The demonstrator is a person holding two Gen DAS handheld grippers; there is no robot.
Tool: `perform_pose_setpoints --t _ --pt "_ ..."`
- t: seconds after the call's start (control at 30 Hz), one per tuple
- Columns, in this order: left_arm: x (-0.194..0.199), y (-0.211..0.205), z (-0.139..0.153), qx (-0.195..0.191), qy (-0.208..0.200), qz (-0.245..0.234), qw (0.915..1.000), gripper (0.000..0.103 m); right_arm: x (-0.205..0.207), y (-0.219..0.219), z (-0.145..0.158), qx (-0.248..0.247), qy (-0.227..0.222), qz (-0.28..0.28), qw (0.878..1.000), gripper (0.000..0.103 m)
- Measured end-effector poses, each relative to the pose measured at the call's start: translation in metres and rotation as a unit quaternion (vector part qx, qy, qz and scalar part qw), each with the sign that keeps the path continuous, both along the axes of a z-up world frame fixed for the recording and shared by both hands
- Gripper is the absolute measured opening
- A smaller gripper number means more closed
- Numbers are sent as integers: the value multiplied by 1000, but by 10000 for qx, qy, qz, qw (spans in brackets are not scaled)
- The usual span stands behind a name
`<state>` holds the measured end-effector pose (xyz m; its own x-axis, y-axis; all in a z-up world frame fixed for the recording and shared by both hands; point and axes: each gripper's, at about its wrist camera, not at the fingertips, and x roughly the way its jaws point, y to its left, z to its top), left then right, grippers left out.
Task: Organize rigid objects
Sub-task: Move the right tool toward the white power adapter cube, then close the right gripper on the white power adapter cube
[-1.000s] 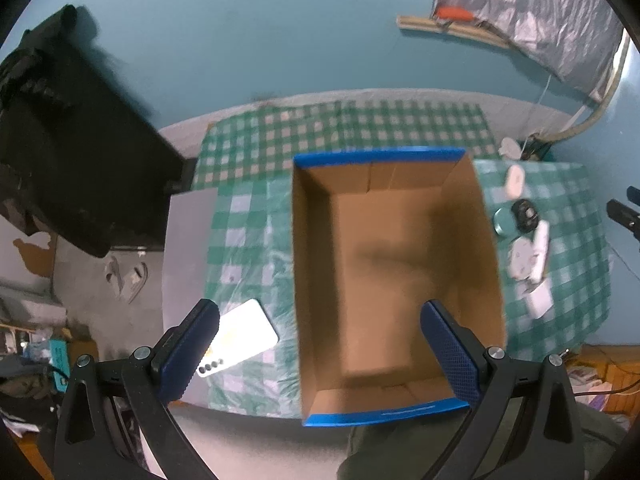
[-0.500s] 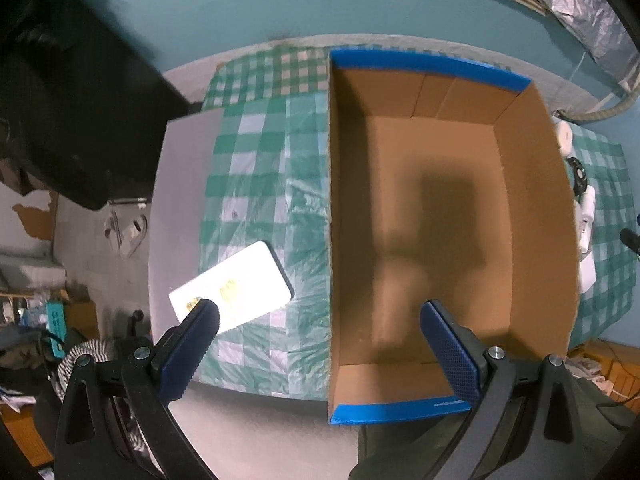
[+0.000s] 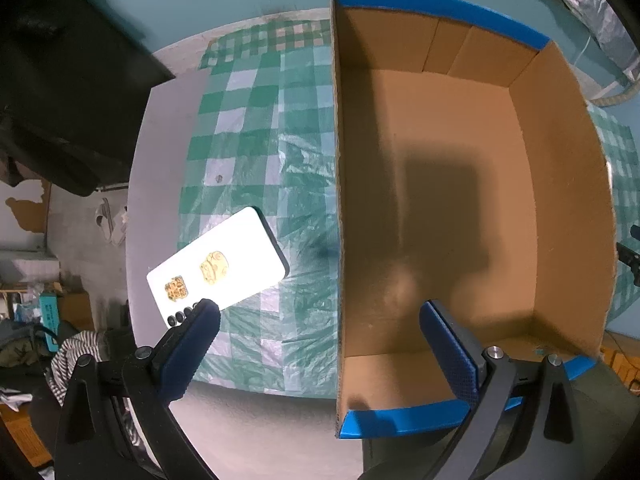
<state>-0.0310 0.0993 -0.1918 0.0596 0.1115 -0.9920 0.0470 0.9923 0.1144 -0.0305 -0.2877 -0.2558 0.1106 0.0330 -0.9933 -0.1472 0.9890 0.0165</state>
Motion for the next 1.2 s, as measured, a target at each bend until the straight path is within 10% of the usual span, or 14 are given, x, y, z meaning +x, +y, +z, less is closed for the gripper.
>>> perform_pose_setpoints --t 0.13,0.57,0.77,1.2 --pt "-2 -2 -1 13 -70 -78 9999 90 -4 2 -15 -86 167 57 9998 95" --pt "-5 4 -7 -177 12 124 9998 24 -15 12 -44 -149 431 123 9989 73" --pt "-5 8 -7 -419 34 133 9990 14 -17 13 -64 8 397 14 9992 53" --pt "-4 4 -2 -589 -86 -1 9982 8 -12 2 -59 394 279 -169 9987 50"
